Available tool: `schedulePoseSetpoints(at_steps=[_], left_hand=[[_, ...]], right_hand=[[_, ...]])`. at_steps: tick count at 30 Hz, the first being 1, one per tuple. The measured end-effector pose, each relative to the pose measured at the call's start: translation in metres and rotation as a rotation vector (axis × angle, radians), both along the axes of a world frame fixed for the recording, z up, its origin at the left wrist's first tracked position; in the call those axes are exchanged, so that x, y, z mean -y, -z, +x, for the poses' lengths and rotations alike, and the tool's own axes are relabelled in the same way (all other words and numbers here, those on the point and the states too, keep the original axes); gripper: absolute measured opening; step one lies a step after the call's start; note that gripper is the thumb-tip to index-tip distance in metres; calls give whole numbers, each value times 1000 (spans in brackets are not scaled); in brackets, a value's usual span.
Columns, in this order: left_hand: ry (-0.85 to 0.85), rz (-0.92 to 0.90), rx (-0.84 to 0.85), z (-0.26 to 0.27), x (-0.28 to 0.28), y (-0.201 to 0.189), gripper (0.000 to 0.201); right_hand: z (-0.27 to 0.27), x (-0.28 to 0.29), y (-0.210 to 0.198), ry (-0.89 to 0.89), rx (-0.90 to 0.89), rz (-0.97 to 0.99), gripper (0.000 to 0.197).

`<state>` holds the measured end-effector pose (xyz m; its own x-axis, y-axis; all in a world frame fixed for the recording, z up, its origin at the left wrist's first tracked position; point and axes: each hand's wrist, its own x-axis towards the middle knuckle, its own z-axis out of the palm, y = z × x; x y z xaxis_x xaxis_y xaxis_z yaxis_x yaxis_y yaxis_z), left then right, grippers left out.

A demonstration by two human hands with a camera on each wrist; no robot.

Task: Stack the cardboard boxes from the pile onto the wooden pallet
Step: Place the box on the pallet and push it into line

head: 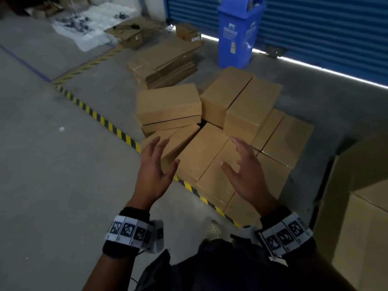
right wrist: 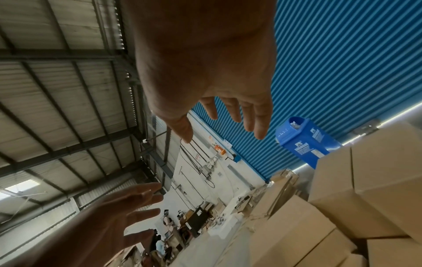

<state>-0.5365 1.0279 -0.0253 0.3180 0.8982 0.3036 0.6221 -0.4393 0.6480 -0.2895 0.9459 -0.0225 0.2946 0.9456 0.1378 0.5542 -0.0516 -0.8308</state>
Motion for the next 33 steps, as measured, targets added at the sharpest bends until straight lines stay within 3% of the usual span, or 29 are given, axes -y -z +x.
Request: schedulePoseSetpoints(at_steps=[8, 14, 18, 24, 29, 33], left_hand=[[99, -122, -91, 34, -107, 17, 74], [262, -296, -160, 70, -153, 56, 78], [441, -393, -157, 96, -168, 97, 56], [657, -420, -268, 152, -166, 136, 54], [770, -445, -343, 206, -152, 159, 55], [817, -448, -404, 259, -132, 174, 53]], right_hand=[[6, -104, 23, 56, -30, -116, 69], [33, -125, 54, 246, -38, -303, 69], [46, -96, 82, 462, -53, -442, 68], [67, -33, 102, 811, -225, -549, 75], [106, 7, 109, 977, -361, -564, 69], [151, 35, 123, 1008, -399, -580, 68]])
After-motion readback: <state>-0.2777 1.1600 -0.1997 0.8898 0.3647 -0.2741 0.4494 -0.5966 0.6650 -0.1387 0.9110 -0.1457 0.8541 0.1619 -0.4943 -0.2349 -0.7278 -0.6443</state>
